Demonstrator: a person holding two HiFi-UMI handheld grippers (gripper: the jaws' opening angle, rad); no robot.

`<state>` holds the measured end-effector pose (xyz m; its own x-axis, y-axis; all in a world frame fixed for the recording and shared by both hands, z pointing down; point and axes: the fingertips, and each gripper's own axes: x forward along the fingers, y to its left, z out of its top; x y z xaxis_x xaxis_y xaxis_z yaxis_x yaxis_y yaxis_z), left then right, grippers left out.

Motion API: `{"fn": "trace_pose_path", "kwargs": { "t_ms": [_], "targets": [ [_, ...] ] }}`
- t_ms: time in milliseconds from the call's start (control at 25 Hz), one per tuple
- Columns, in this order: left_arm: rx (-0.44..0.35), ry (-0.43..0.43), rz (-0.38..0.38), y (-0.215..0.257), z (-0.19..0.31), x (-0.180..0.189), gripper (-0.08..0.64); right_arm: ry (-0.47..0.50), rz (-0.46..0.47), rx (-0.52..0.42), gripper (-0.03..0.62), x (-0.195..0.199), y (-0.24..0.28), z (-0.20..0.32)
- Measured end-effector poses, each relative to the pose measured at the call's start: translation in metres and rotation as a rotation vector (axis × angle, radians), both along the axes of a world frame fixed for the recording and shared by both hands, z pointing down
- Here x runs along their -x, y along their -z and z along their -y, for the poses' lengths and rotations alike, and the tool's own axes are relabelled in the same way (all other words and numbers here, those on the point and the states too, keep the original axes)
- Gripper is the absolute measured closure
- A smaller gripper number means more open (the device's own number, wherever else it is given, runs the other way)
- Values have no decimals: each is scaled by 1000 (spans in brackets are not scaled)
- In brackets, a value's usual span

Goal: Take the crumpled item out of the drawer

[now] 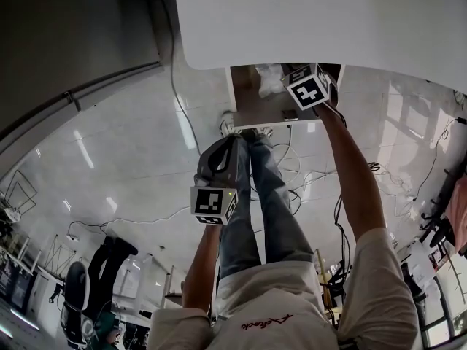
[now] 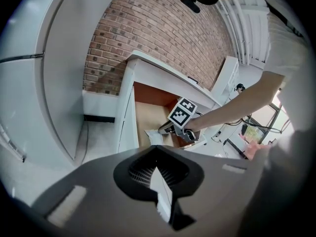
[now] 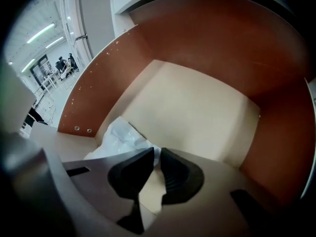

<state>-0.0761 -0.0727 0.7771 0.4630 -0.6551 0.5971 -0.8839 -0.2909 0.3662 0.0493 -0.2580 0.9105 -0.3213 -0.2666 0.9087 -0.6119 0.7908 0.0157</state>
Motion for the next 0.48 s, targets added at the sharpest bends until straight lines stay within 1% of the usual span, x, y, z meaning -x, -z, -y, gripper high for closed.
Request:
{"fn": "trace_pose_path", "kwargs": {
  "t_ms": [40,80,320,480],
  "targets": [
    [-1,1,0,1,0,0,551,-4,-5,-4,560,-1,0,-1],
    [-2,2,0,1,0,0,551,-4,-13,-9,572,-2,0,-2],
    [-2,4,5,0,3,1,551,12,-33,-40,578,-5,-2,-3],
    [-7,2,7,2,5,3,551,5,-20,-71,580,-2,7,-4]
  ]
}}
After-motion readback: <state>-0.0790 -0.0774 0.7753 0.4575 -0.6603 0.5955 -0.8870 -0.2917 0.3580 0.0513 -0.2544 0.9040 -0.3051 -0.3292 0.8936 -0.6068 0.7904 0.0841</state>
